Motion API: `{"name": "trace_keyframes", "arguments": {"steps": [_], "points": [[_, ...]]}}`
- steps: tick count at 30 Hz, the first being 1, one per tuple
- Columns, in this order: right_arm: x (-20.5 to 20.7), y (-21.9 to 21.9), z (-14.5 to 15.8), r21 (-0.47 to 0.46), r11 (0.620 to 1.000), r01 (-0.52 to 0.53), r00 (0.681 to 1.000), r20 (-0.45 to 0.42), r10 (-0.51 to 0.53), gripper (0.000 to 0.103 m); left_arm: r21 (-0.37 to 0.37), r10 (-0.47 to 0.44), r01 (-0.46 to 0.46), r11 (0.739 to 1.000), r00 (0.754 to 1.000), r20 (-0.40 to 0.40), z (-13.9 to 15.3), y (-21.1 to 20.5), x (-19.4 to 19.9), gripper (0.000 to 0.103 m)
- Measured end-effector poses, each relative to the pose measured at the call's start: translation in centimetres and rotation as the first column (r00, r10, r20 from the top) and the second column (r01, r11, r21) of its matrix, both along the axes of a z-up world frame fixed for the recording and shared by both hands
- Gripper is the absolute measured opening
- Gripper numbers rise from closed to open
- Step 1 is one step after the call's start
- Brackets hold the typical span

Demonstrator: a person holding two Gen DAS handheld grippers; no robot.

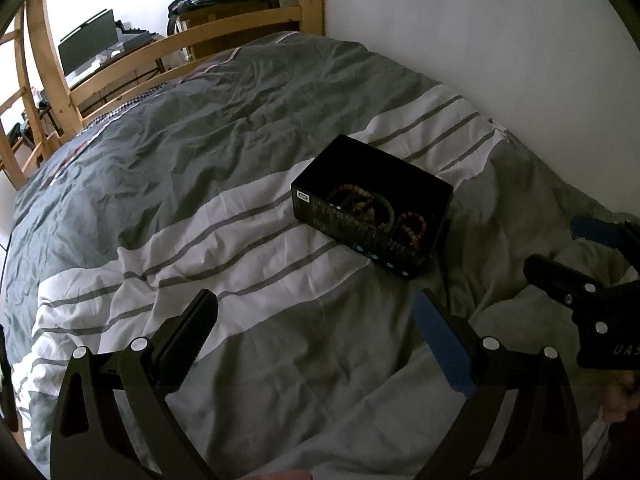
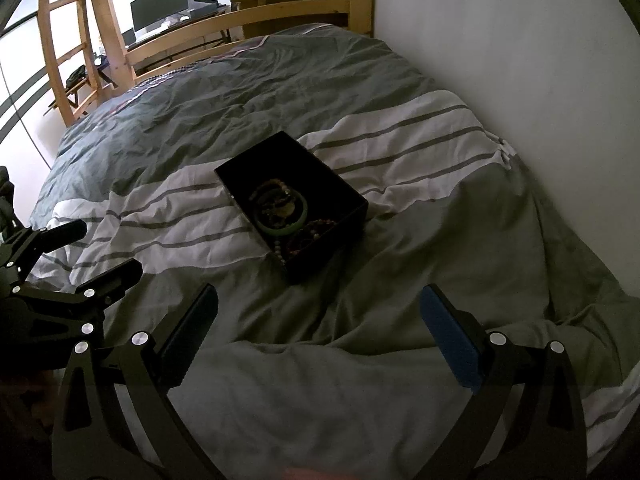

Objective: Organize jewelry

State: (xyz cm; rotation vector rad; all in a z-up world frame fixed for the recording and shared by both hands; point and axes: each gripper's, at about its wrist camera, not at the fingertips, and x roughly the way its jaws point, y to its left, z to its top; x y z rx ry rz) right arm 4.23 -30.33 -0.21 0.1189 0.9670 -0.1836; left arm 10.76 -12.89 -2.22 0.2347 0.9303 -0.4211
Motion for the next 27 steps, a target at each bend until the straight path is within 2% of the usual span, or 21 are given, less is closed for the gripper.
{"name": "trace_keyframes", "arguments": {"steps": [27], "points": [[0.05, 0.04, -0.08, 0.001, 1.0, -0.001, 1.0, 0.002, 0.001, 0.099, 0.01, -0.021, 0.021, 1.0, 1.0, -0.003, -0.28, -0.01, -0.19, 0.096]]}}
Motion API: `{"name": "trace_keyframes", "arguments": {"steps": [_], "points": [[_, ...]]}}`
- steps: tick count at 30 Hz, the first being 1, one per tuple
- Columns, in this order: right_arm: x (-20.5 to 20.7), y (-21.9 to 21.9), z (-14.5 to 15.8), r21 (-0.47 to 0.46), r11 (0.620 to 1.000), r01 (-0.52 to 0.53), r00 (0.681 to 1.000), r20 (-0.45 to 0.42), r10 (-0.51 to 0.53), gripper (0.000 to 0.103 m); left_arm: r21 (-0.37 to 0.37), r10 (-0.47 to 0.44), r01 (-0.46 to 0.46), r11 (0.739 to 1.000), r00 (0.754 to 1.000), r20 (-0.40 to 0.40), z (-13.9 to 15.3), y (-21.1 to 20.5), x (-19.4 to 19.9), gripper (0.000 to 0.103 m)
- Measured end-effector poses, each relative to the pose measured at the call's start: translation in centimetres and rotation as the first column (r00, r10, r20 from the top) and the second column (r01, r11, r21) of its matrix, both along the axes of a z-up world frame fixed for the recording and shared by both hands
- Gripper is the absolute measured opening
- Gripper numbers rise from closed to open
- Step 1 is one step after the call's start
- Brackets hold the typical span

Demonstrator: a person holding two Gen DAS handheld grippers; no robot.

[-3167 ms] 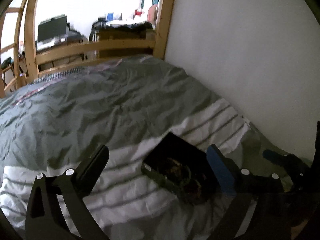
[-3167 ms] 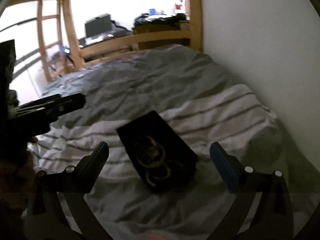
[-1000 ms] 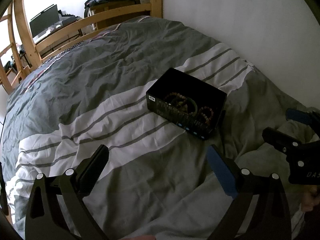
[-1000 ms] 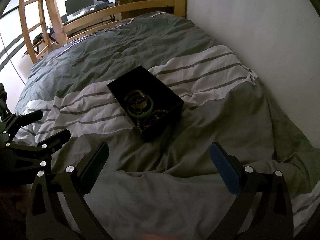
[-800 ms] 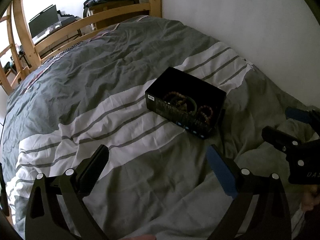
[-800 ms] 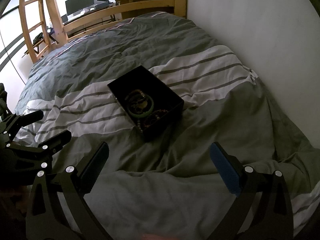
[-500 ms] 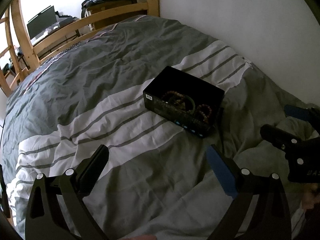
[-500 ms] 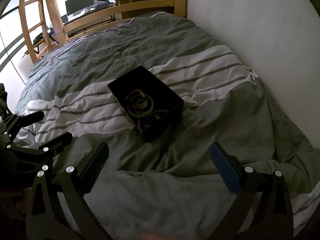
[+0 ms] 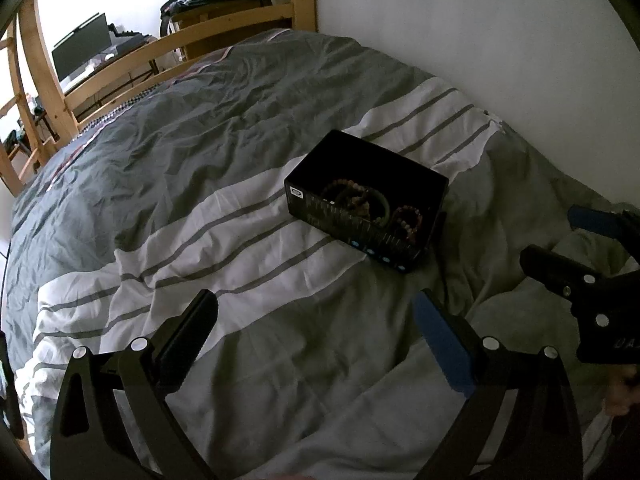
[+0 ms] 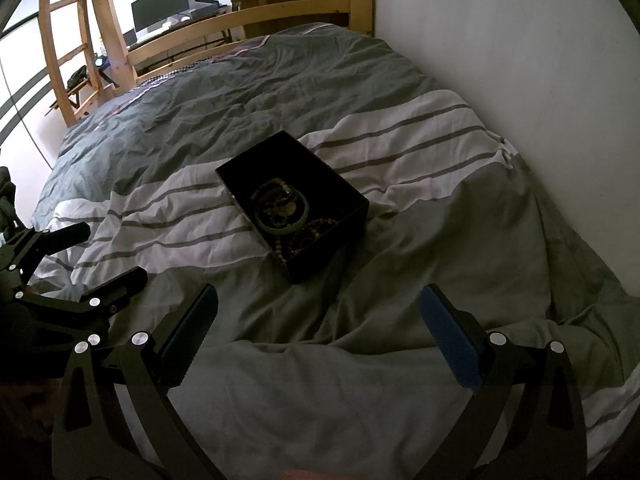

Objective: Organize jewelry

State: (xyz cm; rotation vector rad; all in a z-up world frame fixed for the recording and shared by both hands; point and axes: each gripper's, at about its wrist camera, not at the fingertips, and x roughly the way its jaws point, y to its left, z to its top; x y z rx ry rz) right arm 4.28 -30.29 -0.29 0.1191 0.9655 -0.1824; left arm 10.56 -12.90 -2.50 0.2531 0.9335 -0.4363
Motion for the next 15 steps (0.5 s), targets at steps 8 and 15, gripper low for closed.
{"name": "trace_keyframes", "arguments": {"steps": [8, 15], "points": [[0.05, 0.01, -0.09, 0.001, 1.0, -0.001, 1.0, -0.001, 0.001, 0.099, -0.014, -0.013, 0.013, 1.0, 1.0, -0.027, -0.41, 0.35, 0.15, 0.096], [0.11, 0.08, -0.05, 0.004, 1.0, 0.002, 1.0, 0.002, -0.002, 0.099, 0.007, 0.001, -0.001, 1.0, 1.0, -0.006, -0.41, 0.63, 0.28, 0.097]]}}
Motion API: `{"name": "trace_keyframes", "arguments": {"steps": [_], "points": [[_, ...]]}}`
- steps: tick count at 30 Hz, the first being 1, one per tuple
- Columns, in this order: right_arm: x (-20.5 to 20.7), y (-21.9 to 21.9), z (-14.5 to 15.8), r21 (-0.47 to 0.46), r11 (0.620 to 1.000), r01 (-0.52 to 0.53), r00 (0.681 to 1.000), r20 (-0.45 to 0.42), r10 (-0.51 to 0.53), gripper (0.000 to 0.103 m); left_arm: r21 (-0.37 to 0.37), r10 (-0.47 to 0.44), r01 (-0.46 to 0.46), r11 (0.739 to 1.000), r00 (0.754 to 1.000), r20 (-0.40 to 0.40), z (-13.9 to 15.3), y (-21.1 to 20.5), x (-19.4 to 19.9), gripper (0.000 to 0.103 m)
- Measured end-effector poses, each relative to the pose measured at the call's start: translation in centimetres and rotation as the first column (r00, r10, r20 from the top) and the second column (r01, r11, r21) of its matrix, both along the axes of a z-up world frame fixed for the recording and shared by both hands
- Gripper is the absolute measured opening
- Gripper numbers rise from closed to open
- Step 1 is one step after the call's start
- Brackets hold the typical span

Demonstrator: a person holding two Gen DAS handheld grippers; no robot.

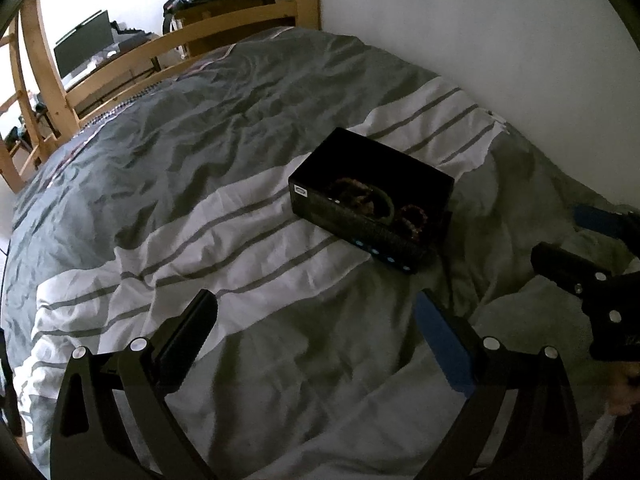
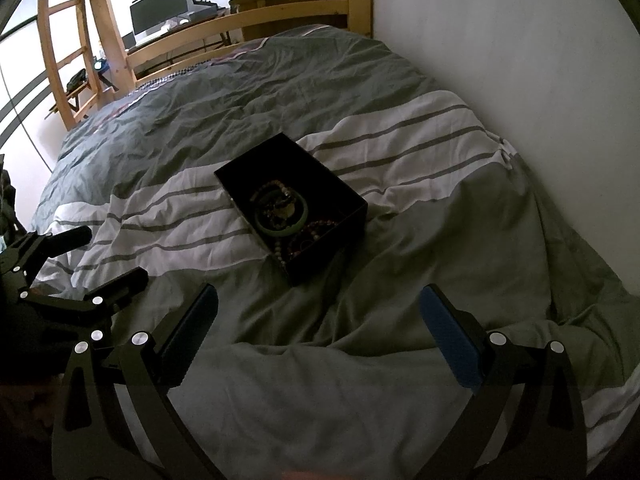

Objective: Organize jewelry

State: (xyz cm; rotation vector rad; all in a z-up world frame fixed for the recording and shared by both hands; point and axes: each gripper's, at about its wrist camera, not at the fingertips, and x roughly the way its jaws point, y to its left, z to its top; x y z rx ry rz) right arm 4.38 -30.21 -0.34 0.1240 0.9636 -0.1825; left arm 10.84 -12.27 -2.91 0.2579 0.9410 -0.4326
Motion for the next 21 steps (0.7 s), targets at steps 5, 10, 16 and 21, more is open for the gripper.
{"name": "trace_keyframes", "arguments": {"steps": [5, 10, 16, 21], "points": [[0.2, 0.08, -0.07, 0.002, 1.0, 0.001, 1.0, -0.003, -0.001, 0.099, -0.002, 0.001, -0.001, 1.0, 1.0, -0.017, -0.14, 0.07, 0.19, 0.097], [0.26, 0.01, 0.0, 0.005, 1.0, 0.0, 1.0, -0.003, 0.0, 0.099, 0.002, -0.004, 0.004, 1.0, 1.0, -0.017, -0.21, 0.05, 0.16, 0.097], [0.22, -0.16, -0.01, 0.007, 1.0, 0.001, 1.0, -0.003, -0.001, 0.099, -0.003, -0.011, 0.011, 1.0, 1.0, -0.023, -0.33, 0.05, 0.19, 0.097], [0.26, -0.14, -0.04, 0.008, 1.0, -0.001, 1.0, -0.003, 0.001, 0.099, -0.004, -0.015, 0.015, 1.0, 0.999, -0.032, -0.16, 0.08, 0.07, 0.097]]}}
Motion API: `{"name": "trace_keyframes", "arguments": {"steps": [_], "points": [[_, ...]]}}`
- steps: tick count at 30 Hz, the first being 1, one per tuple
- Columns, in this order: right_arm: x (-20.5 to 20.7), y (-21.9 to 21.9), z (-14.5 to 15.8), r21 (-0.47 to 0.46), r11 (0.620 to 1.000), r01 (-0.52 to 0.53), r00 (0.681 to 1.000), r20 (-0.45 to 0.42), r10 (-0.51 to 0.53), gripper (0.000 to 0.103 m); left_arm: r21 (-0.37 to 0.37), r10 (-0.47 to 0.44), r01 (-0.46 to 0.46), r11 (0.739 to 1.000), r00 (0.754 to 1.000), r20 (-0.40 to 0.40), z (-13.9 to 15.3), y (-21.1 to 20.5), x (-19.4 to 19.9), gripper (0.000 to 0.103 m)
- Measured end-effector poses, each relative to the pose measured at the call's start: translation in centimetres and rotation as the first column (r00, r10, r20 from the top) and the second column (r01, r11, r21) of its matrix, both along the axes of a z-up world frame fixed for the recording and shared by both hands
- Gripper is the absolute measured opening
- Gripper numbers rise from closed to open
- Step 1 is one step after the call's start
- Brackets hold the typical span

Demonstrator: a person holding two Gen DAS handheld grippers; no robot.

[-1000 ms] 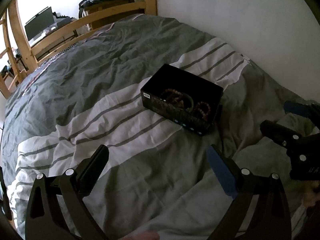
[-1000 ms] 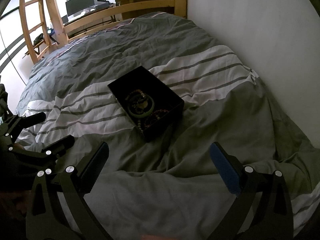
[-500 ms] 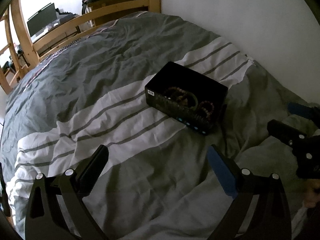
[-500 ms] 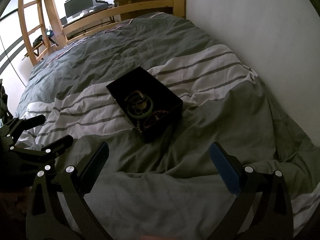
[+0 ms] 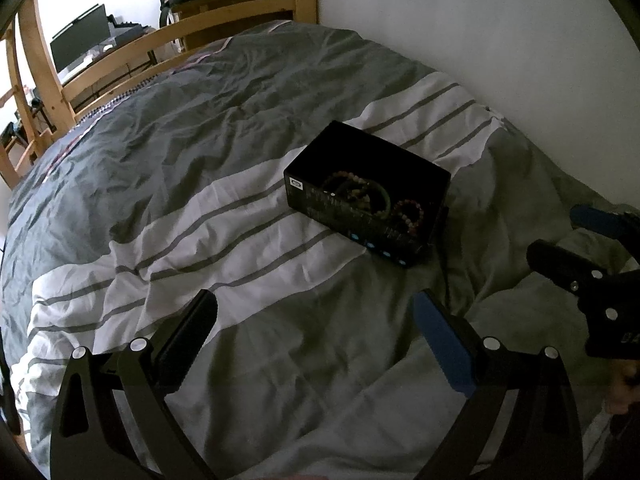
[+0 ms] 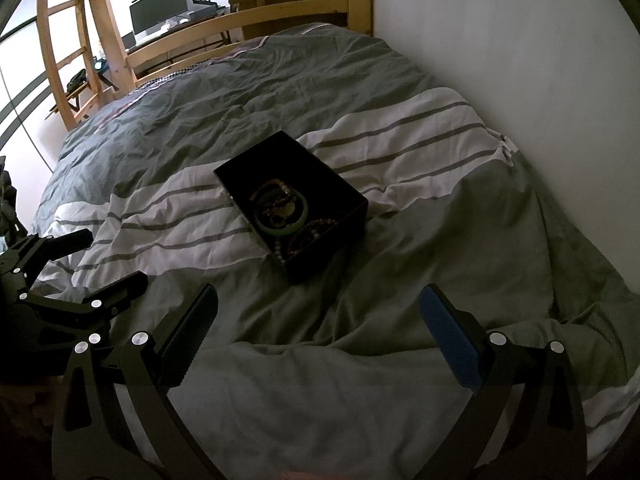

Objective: Organize jewelry

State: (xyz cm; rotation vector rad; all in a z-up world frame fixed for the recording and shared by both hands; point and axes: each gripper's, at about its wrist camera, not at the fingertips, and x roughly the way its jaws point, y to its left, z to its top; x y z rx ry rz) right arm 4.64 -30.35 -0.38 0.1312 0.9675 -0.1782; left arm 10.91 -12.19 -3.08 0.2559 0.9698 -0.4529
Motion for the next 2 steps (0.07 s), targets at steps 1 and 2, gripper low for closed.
{"name": "trace_keyframes", "arguments": {"steps": [1, 2], "points": [[0.06, 0.1, -0.03, -0.002, 1.0, 0.001, 1.0, 0.0, -0.001, 0.099, -0.001, -0.002, 0.002, 1.0, 1.0, -0.001, 0.07, 0.02, -0.02, 0.097], [0.06, 0.1, -0.03, -0.002, 1.0, 0.001, 1.0, 0.0, -0.001, 0.099, 0.0, -0.005, 0.005, 1.0, 1.0, 0.0, 0.18, 0.0, -0.05, 0.097]]}}
